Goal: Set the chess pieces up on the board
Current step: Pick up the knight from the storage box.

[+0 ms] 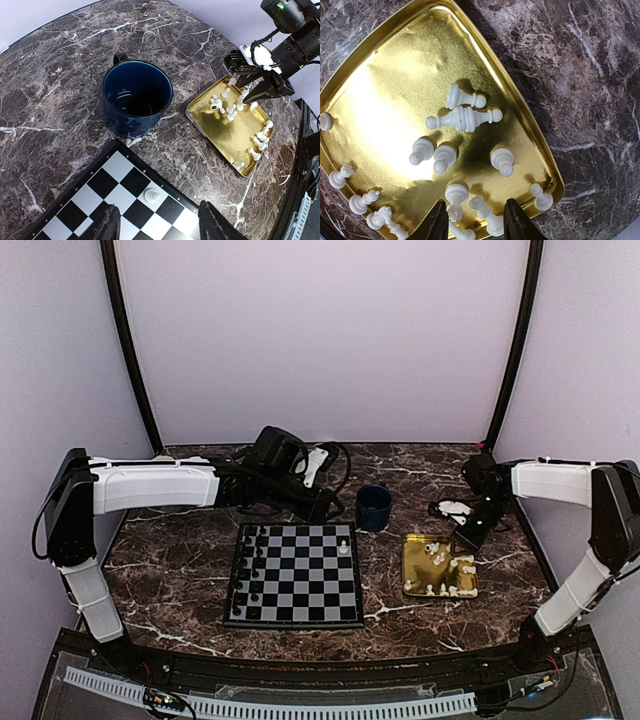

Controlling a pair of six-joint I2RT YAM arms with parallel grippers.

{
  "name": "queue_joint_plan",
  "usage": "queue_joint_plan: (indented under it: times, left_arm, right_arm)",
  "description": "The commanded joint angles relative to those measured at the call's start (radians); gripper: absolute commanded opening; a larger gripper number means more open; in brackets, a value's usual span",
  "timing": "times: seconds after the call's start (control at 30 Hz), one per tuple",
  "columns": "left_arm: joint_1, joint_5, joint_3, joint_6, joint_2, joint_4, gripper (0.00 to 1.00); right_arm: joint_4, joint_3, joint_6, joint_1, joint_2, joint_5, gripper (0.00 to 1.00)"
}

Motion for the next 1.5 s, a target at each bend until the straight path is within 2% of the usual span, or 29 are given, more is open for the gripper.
queue_joint_plan:
  times: [0.0,0.1,0.3,0.53,0.9,1.47]
  left_arm:
    - [-0.005,0.003,0.022,-0.009,-0.012,-0.027,0.56]
    - [-0.005,0.001,0.015,-0.011,-0.011,-0.022,0.56]
    - [-0.005,0.002,0.005,-0.019,-0.007,-0.013,0.56]
    - [-0.006,0.002,-0.004,-0.017,-0.013,-0.017,0.56]
    - [-0.006,0.003,-0.028,-0.022,-0.021,-0.003,0.56]
    - [-0.006,-0.006,-0.050,-0.011,-0.021,0.007,0.56]
  right_arm:
    - [0.013,-0.003,-0.006,-0.002,0.032,-0.008,0.39]
    - [0.008,-0.010,-0.010,-0.002,0.033,-0.011,0.38]
    - [-0.007,-0.013,-0.002,-0.001,0.059,-0.050,0.30]
    - [-0.023,-0.015,0.003,-0.001,0.052,-0.044,0.35]
    - [-0.070,0.019,0.006,-0.001,0.024,-0.048,0.35]
    - [-0.168,-0.004,-0.137,0.007,-0.011,0.036,0.32]
